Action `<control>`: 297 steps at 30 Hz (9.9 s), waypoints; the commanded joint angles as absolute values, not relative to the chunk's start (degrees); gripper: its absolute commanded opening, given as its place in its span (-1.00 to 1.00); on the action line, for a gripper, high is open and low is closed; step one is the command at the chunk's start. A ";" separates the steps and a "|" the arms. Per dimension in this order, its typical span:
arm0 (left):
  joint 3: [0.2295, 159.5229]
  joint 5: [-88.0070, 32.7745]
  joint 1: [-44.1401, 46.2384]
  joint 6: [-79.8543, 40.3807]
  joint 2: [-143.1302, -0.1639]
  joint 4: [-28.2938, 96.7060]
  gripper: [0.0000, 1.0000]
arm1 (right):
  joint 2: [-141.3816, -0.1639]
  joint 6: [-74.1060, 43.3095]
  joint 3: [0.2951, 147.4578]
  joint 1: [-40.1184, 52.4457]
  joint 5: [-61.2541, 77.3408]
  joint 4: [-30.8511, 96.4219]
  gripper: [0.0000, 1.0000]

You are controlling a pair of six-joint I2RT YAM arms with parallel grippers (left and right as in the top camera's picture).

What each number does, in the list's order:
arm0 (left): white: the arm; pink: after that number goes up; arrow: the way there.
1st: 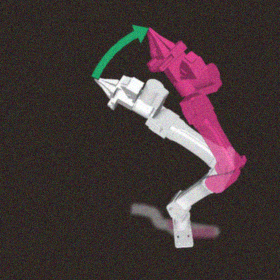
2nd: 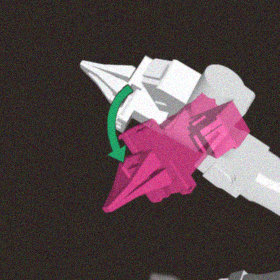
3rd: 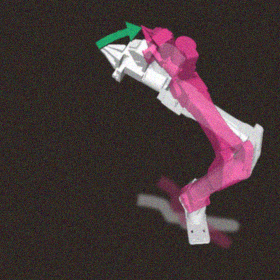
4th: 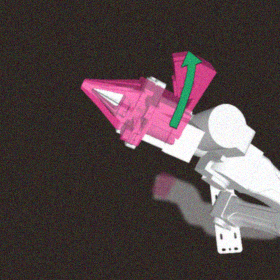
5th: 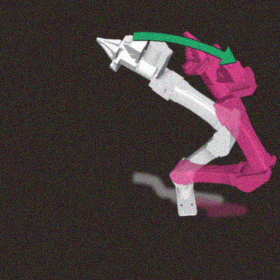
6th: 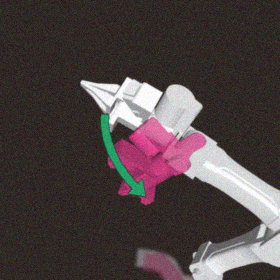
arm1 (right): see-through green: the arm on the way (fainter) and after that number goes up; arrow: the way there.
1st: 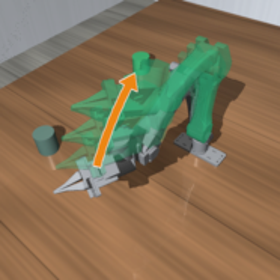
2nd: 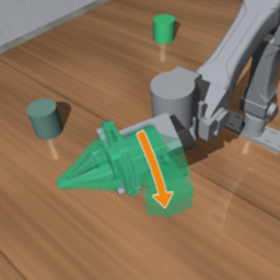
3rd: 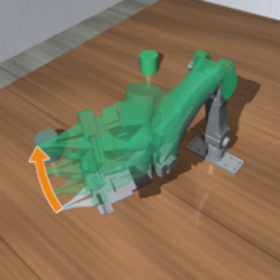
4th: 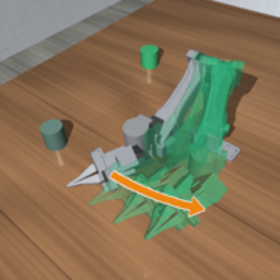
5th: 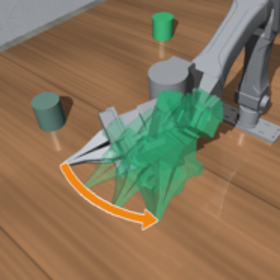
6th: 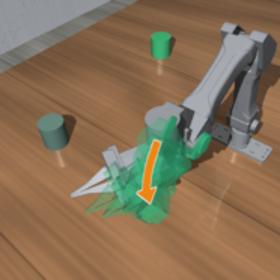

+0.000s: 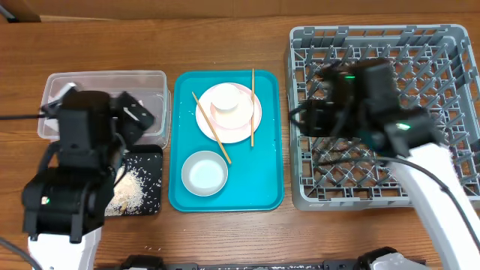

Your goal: Sort waste into correct bins and load items into the dishwasher

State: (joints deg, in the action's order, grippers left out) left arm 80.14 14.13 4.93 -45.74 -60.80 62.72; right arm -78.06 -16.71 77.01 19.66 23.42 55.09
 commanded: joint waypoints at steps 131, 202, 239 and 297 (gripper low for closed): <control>81.01 25.45 0.38 -46.74 -97.93 68.53 1.00 | -111.35 -22.83 76.49 49.56 -3.66 37.71 -0.28; 81.01 25.47 0.38 -46.74 -97.93 68.53 0.99 | -96.64 -22.06 77.01 49.43 -1.34 37.60 -0.92; 81.01 25.47 0.38 -46.76 -97.93 68.53 1.00 | -93.45 -17.78 76.12 22.79 -5.10 59.48 -0.92; 81.01 25.45 0.38 -46.74 -97.93 68.53 1.00 | -109.71 -34.79 76.09 37.60 -4.67 42.57 -0.42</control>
